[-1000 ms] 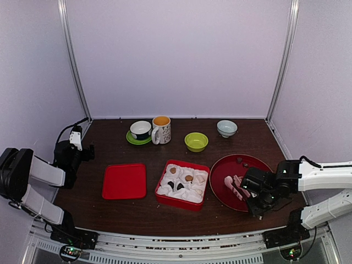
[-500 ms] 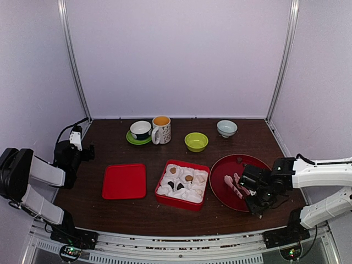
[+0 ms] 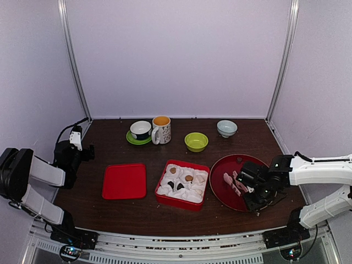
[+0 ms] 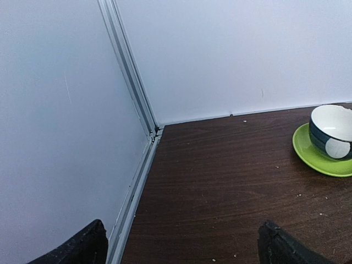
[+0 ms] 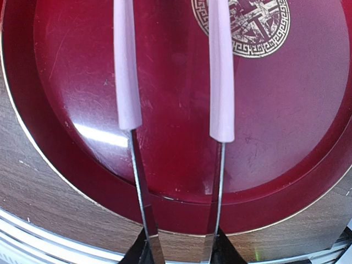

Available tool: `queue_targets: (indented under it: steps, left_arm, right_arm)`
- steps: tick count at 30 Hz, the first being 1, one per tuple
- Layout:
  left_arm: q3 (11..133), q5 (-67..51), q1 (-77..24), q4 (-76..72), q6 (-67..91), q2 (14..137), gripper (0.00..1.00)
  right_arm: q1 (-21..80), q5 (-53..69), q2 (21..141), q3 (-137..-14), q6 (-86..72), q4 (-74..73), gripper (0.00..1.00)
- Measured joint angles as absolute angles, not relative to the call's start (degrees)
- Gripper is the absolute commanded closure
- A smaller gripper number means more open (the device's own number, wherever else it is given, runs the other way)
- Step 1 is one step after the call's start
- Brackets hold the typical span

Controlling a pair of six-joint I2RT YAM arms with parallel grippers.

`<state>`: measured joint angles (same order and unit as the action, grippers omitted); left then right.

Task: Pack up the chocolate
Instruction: Pick up the fake chocolate from the plate.

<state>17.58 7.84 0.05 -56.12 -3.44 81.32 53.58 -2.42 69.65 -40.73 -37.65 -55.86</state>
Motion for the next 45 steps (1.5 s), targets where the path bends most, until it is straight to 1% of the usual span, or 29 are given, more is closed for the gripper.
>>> queue_targets:
  steps: [7, 11, 29, 32, 35, 45]
  left_arm:
    - [17.6, 7.8, 0.1, -56.1, -3.4, 81.3, 0.02]
    - [17.6, 7.8, 0.1, -56.1, -3.5, 81.3, 0.02]
    - [17.6, 7.8, 0.1, -56.1, -3.4, 81.3, 0.02]
    - [17.6, 7.8, 0.1, -56.1, -3.4, 81.3, 0.02]
    - [17.6, 7.8, 0.1, -56.1, -3.4, 81.3, 0.02]
    - [17.6, 7.8, 0.1, -56.1, -3.4, 81.3, 0.02]
  right_arm:
    - [53.6, -2.4, 71.0, -41.0, -37.6, -55.7, 0.71]
    - [53.5, -2.4, 71.4, -41.6, -37.5, -55.9, 0.74]
    - [53.5, -2.7, 70.2, -44.9, -37.6, -58.0, 0.8]
    - [53.5, -3.1, 69.0, -45.8, -37.5, -58.8, 0.81]
    - [53.4, -3.3, 67.1, -46.8, -37.3, -59.4, 0.84]
    - [55.6, -1.1, 56.9, -51.3, -34.6, -59.5, 0.82]
